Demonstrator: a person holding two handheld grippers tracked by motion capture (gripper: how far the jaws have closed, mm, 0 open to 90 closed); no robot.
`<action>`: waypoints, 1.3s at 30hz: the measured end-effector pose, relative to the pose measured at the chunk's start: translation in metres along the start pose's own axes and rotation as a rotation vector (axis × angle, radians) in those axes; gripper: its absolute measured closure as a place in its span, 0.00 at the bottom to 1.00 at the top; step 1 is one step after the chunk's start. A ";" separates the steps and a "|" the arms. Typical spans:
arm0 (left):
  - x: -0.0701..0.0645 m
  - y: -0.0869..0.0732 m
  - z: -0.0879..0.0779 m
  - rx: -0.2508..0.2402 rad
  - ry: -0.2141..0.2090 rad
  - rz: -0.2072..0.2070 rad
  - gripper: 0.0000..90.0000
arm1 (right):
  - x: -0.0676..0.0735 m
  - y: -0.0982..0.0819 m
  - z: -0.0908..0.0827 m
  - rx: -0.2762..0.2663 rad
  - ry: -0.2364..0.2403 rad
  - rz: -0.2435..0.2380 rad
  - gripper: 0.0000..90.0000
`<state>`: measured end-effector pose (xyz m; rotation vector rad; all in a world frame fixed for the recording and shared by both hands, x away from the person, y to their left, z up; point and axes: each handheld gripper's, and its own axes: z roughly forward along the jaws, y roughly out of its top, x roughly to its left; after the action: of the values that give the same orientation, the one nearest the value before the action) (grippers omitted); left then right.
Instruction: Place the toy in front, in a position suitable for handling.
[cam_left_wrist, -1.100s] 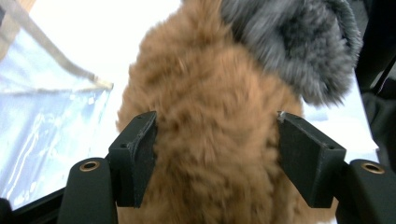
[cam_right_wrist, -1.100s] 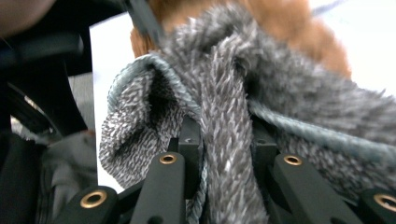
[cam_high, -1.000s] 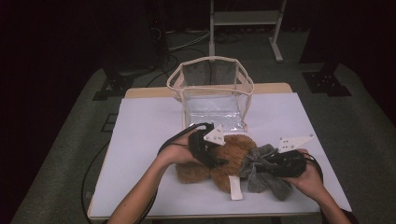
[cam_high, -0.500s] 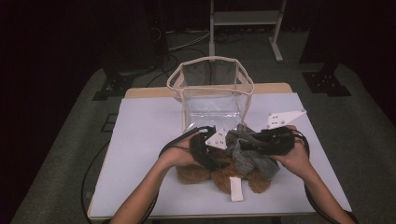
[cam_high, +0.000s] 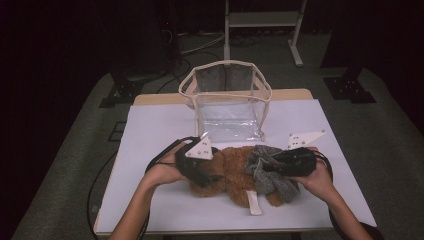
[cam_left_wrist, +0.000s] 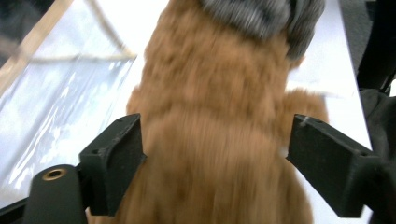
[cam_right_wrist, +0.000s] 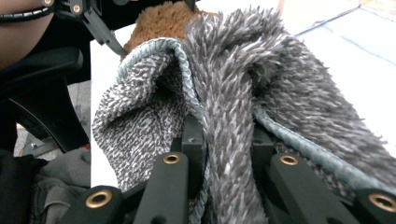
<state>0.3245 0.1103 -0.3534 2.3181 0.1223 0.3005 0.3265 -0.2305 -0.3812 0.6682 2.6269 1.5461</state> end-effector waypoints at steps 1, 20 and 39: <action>0.000 -0.007 -0.003 -0.006 0.006 -0.022 0.18 | 0.001 0.000 -0.001 0.007 -0.004 0.000 0.83; 0.005 -0.043 0.020 -0.074 -0.046 -0.069 0.36 | 0.009 0.052 -0.006 0.023 -0.041 -0.094 0.82; 0.002 -0.016 0.056 -0.114 -0.052 -0.043 0.10 | -0.012 0.017 -0.020 0.077 -0.084 -0.016 0.83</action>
<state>0.3402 0.0824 -0.4020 2.2051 0.1256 0.2191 0.3386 -0.2448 -0.3589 0.6993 2.6344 1.3872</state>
